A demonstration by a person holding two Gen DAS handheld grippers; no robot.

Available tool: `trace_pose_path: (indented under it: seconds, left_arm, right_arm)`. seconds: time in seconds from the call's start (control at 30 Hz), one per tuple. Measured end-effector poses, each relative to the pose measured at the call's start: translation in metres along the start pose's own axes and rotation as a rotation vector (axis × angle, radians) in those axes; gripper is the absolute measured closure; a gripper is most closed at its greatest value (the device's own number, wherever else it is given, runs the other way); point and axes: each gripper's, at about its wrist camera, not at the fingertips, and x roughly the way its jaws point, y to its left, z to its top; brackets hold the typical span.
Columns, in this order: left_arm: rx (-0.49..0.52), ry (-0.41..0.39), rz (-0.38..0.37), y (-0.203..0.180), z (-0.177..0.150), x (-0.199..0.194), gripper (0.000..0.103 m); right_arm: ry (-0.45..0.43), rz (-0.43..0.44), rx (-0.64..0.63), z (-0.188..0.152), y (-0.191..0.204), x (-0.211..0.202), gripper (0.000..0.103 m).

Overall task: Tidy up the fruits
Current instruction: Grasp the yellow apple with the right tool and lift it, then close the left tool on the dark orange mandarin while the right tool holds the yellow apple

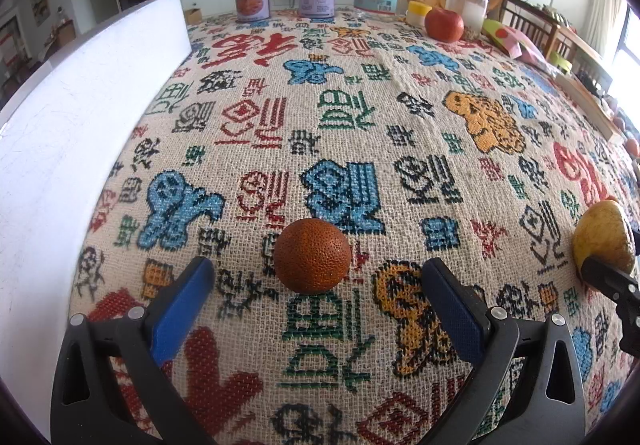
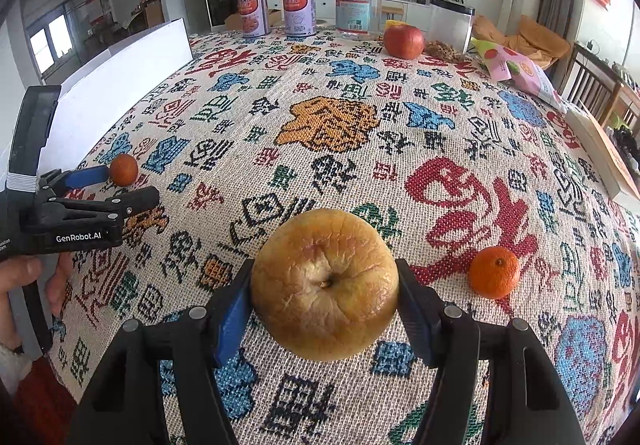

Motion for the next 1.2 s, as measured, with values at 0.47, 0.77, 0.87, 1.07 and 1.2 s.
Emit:
trace_pose_path:
  seconds: [0.47,0.77,0.87,1.07,1.2]
  left_arm:
    - [0.049,0.014,-0.089,0.004,-0.003,-0.005,0.001]
    - [-0.048,-0.009,-0.281,0.036,-0.01,-0.033,0.001]
    - [-0.008,0.01,-0.24,0.021,0.0,-0.027,0.003]
    - [0.083,0.052,-0.122,0.006,0.012,-0.006,0.043]
    - [0.047,0.062,-0.121,0.014,0.016,-0.005,0.074]
  right_arm:
    - [0.017,-0.032,0.046,-0.011,-0.007,0.018,0.0]
    - [0.011,-0.019,0.052,-0.012,-0.007,0.018,0.0]
    - [0.0,0.011,0.067,-0.013,-0.012,0.015,0.0]
    - [0.059,0.162,0.195,-0.003,-0.033,-0.004,0.0]
    - [0.128,0.116,0.129,0.022,-0.024,-0.006,0.002]
